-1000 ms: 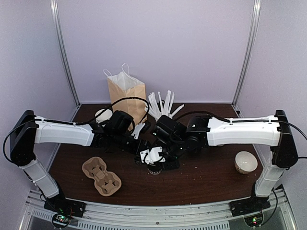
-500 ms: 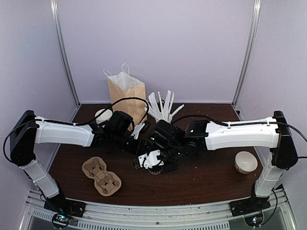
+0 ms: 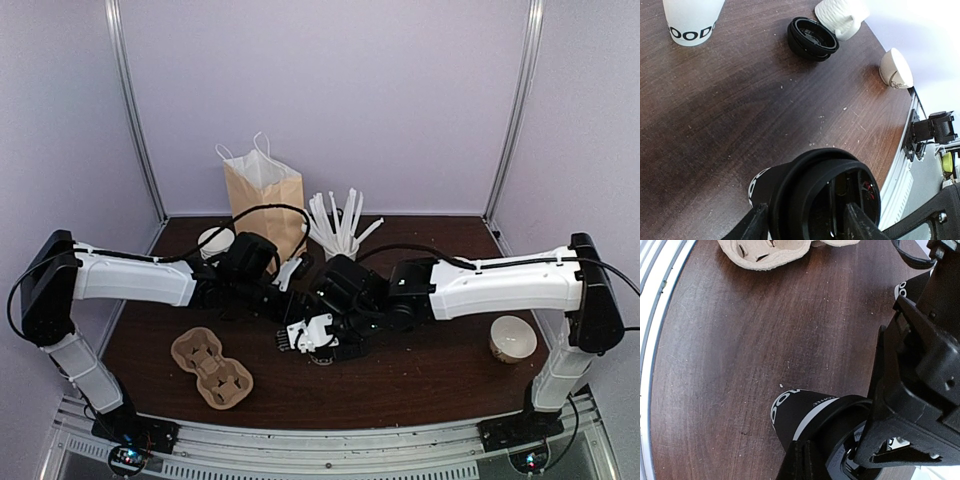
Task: Pack the takeout coffee
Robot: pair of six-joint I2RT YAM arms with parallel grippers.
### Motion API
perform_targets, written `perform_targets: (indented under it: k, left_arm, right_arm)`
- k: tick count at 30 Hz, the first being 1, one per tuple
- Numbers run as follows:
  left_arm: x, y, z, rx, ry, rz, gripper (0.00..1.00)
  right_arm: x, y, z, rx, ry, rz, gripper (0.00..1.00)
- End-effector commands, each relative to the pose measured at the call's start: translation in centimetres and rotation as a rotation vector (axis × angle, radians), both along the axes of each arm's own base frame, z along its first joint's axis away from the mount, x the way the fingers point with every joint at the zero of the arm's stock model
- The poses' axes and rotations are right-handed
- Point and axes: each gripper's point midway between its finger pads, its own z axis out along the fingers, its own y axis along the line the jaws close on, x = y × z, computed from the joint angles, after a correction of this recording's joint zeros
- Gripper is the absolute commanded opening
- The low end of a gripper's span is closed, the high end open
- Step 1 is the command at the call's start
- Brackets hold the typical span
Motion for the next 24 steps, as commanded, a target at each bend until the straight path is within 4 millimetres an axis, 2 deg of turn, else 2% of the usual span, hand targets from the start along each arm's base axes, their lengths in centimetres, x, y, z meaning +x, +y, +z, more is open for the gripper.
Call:
perform_targets:
  k: [1,6,7,9,13,17,20,24]
  left_arm:
    - [-1.2,1.3,-3.9,0.096,0.073,-0.004,0.52]
    - [-1.3,1.5,-4.2,0.105,0.081,-0.004,0.52]
    - [-1.3,1.5,-4.1,0.106,0.079,-0.004,0.52]
    - [-1.4,1.6,-4.1,0.108,0.077,-0.004,0.52]
    - [-1.3,1.4,-3.2,0.096,0.061,-0.01,0.52]
    - [-1.0,0.9,-1.2,0.054,0.025,-0.02,0.52]
    - [-0.8,0.5,0.7,0.02,-0.007,-0.024,0.52]
    - [-0.6,0.2,2.8,-0.016,-0.051,-0.027,0.54]
  right_arm:
    - [-1.0,-3.0,-8.2,-0.188,0.076,-0.017,0.0]
    - [-1.4,-4.6,-12.3,-0.291,0.111,-0.039,0.0]
    - [-1.4,-4.8,-12.6,-0.3,0.115,-0.044,0.0]
    - [-1.3,-4.6,-12.2,-0.281,0.109,-0.05,0.0]
    - [-0.8,-3.4,-8.1,-0.192,0.071,-0.042,0.0]
    - [-0.8,-2.3,-2.4,-0.092,0.046,-0.017,0.0]
    - [-1.5,-1.7,0.5,-0.042,0.082,0.0,0.01]
    - [-1.9,-1.0,3.0,0.005,0.113,-0.014,0.05]
